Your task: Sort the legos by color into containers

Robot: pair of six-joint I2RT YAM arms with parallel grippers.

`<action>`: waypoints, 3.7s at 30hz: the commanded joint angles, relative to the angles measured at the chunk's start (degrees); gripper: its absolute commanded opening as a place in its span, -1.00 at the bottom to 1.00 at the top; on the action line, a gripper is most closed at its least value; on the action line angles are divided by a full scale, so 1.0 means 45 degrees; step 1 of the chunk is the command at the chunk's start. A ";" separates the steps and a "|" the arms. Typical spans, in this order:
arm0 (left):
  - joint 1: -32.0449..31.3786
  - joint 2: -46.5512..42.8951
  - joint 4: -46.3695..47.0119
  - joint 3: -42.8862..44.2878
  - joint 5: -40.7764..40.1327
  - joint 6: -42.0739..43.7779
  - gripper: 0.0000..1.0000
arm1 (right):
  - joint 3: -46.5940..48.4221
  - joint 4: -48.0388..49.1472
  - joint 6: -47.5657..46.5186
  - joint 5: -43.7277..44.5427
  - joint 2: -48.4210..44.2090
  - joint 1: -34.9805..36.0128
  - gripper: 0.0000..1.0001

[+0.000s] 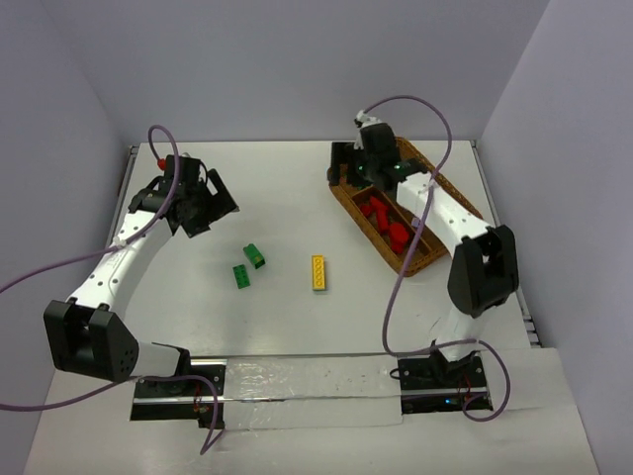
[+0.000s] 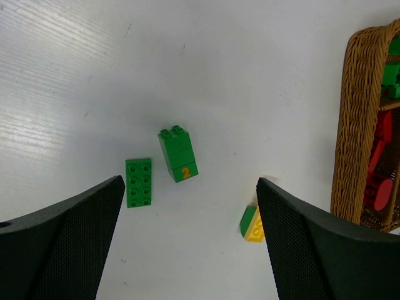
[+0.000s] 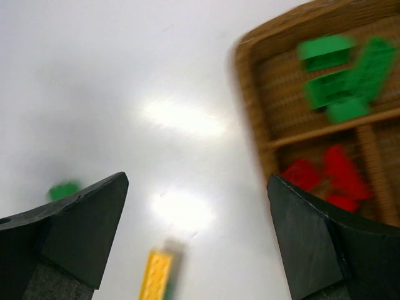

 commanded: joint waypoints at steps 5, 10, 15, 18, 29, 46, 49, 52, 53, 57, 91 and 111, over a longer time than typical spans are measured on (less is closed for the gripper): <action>0.0040 0.0513 0.0639 0.0511 0.0340 0.0313 0.85 | -0.5404 -0.0300 0.1533 0.0547 -0.2745 0.3512 0.90; 0.0059 0.0431 0.0691 0.0324 0.0326 0.0426 0.85 | -0.5868 -0.0256 0.2184 0.1606 -0.2310 0.5352 0.88; 0.0059 0.0337 0.0631 0.0318 0.0242 0.0553 0.84 | -0.6148 0.0403 0.2886 0.1941 -0.1839 0.5442 0.76; 0.0040 0.0372 0.0528 0.0381 0.0238 0.0659 0.83 | -0.5685 0.0516 0.2846 0.1642 -0.1252 0.5458 0.70; 0.0059 0.0131 0.0609 0.0172 0.0269 0.0700 0.82 | -0.5134 0.0731 0.3203 0.2372 -0.0175 0.5462 -0.09; 0.0059 -0.0528 0.3003 -0.1276 0.8701 0.3111 0.76 | -0.6582 0.8773 0.6706 -0.8316 -0.2843 0.2096 -1.00; 0.0059 -0.1005 0.4222 -0.1986 1.1187 0.2989 0.76 | -0.7593 1.2156 0.9172 -0.9281 -0.2528 0.1426 -1.00; 0.0059 -0.1383 0.5376 -0.2401 1.2277 0.2509 0.75 | -0.7828 1.5722 1.1298 -0.9831 -0.1971 0.1239 -1.00; 0.0059 -0.1488 0.5708 -0.2538 1.2378 0.2346 0.75 | -0.7826 1.6390 1.1879 -0.9918 -0.1781 0.1221 -1.00; 0.0059 -0.1695 0.7139 -0.3101 1.2625 0.1553 0.73 | -0.7757 1.9223 1.4260 -1.0238 -0.0993 0.1237 -1.00; -0.1161 -0.0191 1.3165 -0.3355 1.2403 -0.3280 0.49 | -0.7584 2.2450 1.6457 -1.0470 0.0125 0.1263 -1.00; -0.1268 -0.0172 1.4446 -0.3958 1.2195 -0.4610 -0.51 | -0.7536 2.2292 1.6310 -1.0481 0.0202 0.1263 -1.00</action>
